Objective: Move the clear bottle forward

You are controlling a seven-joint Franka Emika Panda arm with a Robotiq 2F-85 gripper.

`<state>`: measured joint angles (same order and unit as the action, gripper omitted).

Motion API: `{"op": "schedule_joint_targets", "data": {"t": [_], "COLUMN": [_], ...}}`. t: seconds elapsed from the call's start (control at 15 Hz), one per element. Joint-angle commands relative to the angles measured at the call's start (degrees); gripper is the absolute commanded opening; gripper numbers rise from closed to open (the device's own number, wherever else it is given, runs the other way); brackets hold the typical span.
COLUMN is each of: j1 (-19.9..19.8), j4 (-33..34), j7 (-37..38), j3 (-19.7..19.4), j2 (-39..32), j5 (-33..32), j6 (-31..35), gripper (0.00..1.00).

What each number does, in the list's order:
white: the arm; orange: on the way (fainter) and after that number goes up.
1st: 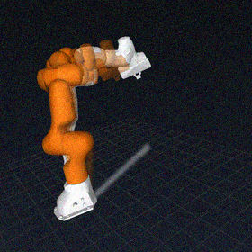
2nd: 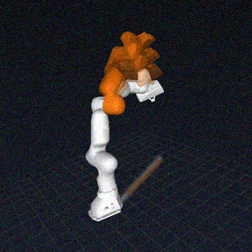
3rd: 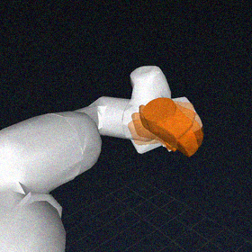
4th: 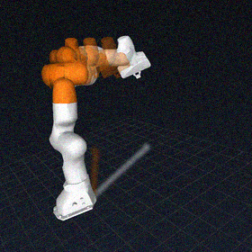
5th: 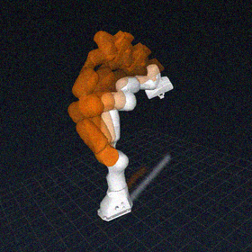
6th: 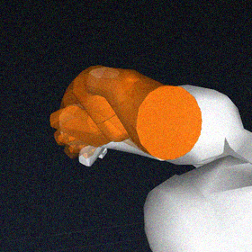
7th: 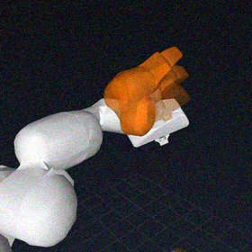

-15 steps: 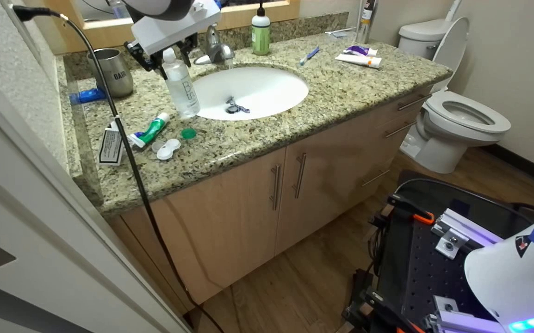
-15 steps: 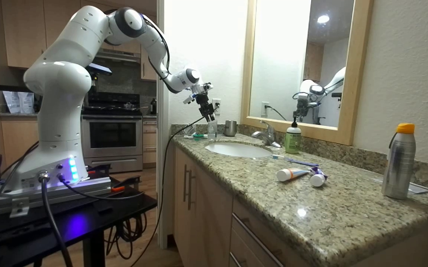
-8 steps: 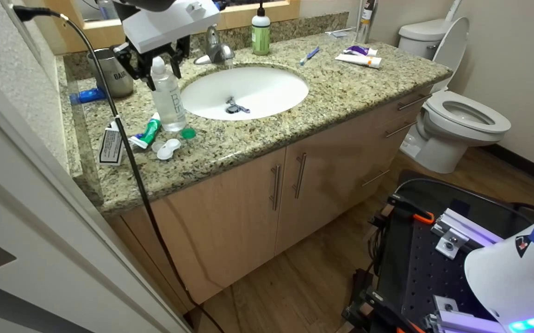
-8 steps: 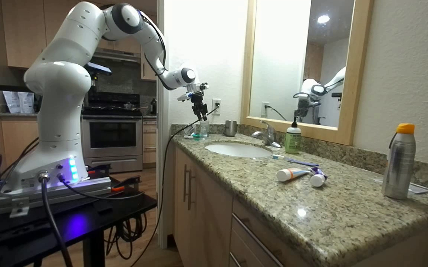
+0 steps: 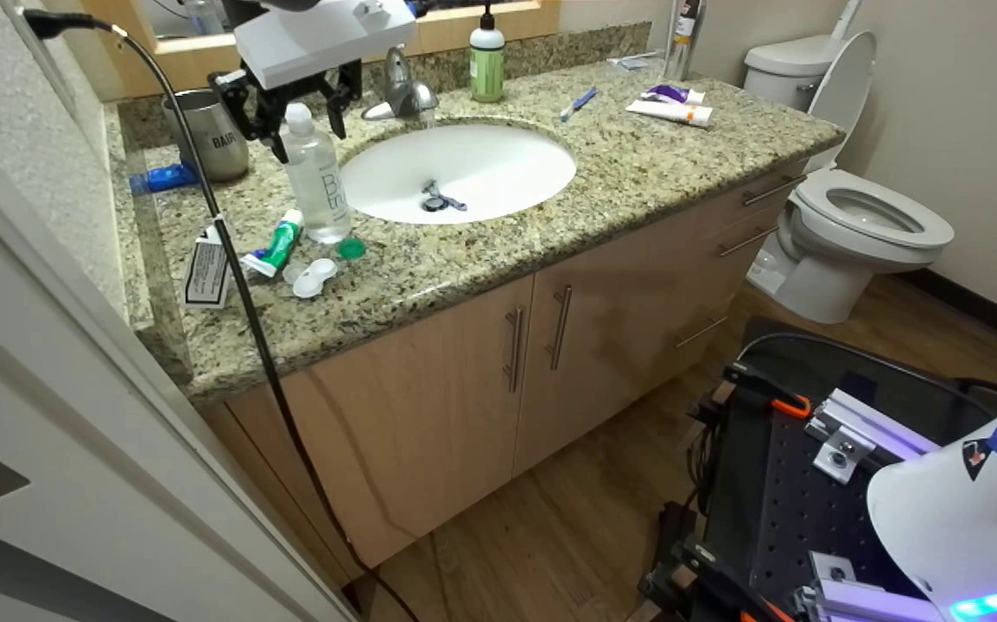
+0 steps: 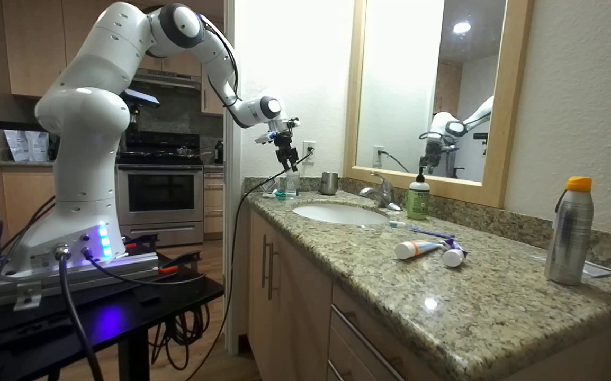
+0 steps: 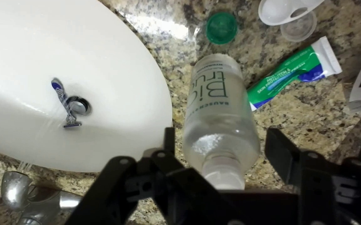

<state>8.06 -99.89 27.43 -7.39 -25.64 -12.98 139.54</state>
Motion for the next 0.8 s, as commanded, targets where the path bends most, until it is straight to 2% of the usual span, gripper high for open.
{"op": "schedule_joint_targets", "data": {"t": [0.0, 0.2, 0.4, 0.73], "j1": [-0.2, -0.4, 0.9, 1.8], "j4": [-2.0, -2.8, -5.8, -13.9], "j7": [-1.2, -2.8, -2.6, 0.4], "j3": [0.1, 1.0, 1.7, 3.7], "j2": [1.8, 2.9, 8.5, 22.8], "j5": [-0.1, 0.6, -0.2, -2.5], "j6": [-0.3, -0.9, 0.8, 10.6], "gripper": [1.0, 1.0, 1.0, 1.0]}}
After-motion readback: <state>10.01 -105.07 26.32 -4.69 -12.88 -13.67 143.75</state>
